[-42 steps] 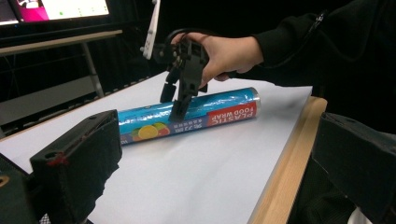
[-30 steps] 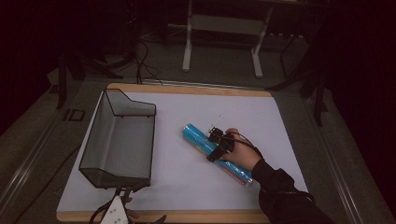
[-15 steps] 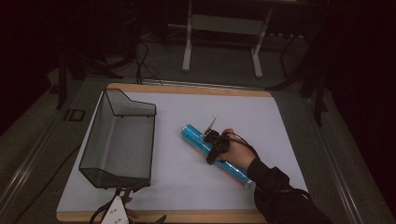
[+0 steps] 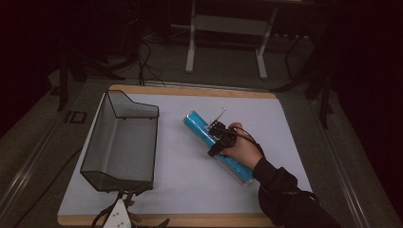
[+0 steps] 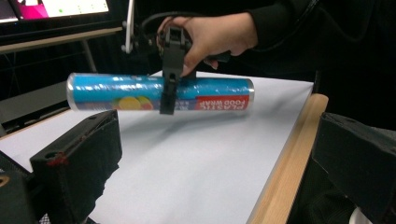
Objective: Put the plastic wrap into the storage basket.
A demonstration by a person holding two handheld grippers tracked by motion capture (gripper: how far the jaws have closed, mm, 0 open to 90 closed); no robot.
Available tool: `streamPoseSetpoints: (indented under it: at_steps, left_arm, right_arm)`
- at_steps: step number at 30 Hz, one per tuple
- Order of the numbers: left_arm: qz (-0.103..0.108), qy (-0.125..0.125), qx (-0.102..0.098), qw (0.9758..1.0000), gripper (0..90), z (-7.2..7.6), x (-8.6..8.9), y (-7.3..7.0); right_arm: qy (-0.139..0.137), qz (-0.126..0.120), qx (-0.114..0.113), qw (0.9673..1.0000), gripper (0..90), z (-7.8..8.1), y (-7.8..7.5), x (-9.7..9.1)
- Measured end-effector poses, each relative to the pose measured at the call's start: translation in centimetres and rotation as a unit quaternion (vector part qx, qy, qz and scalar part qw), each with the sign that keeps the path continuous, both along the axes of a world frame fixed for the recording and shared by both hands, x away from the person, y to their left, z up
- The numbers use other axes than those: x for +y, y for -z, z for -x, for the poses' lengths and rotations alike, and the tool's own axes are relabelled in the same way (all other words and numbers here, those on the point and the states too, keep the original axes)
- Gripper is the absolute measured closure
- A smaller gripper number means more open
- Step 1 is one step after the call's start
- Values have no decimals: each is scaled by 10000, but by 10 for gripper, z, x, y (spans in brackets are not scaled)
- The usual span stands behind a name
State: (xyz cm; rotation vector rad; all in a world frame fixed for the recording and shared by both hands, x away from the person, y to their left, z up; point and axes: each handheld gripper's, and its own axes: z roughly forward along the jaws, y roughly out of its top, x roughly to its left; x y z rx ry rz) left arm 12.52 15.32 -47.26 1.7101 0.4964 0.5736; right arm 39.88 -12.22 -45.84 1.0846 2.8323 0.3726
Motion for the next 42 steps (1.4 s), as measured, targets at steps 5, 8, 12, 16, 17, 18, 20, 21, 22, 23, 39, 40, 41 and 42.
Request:
streamPoseSetpoints:
  at_steps: [5, 8, 12, 16, 17, 18, 20, 21, 22, 23, 39, 40, 41, 42]
  left_arm:
    - [0, 3, 6, 10000, 23, 0, 0, 0]
    - [-12, 5, 5, 10000, 23, 0, 0, 0]
    - [-9, -9, -4, 10000, 23, 0, 0, 0]
    - [-16, -13, 8, 10000, 23, 0, 0, 0]
    - [-22, -11, 13, 10000, 23, 0, 0, 0]
    - [-25, -13, 21, 10000, 23, 0, 0, 0]
    - [-16, -22, 18, 10000, 23, 0, 0, 0]
    - [-12, -25, 15, 10000, 23, 0, 0, 0]
    - [-18, -31, 12, 10000, 23, 0, 0, 0]
    - [-20, -34, 13, 10000, 23, 0, 0, 0]
    - [-40, -62, 22, 10000, 23, -1, 0, 0]
    - [-46, -79, 46, 9999, 23, 0, 0, 1]
    - [-37, -80, 40, 10000, 23, 0, 0, 1]
    - [-27, -81, 43, 10000, 23, 0, 0, 0]
  right_arm:
    - [96, -288, -165, 9994, 314, -1, -20, -1]
    - [148, -413, -246, 9987, 314, -1, -30, 0]
    - [203, -601, -331, 9974, 314, -1, -43, 2]
    - [224, -733, -477, 9959, 314, 1, -57, 7]
    - [210, -740, -501, 9958, 314, 1, -59, 9]
    - [191, -760, -530, 9955, 314, 2, -62, 11]
    - [173, -839, -566, 9947, 314, 3, -66, 15]
    - [166, -900, -581, 9941, 314, 4, -68, 18]
    - [171, -949, -619, 9934, 314, 5, -70, 20]
    - [174, -999, -666, 9926, 314, 5, -72, 22]
    - [394, -2084, -1030, 9718, 314, 8, -109, 43]
    - [400, -2117, -1029, 9711, 314, 7, -109, 45]
    - [426, -2160, -1029, 9700, 314, 7, -111, 47]
    - [431, -2187, -1055, 9691, 314, 7, -112, 49]
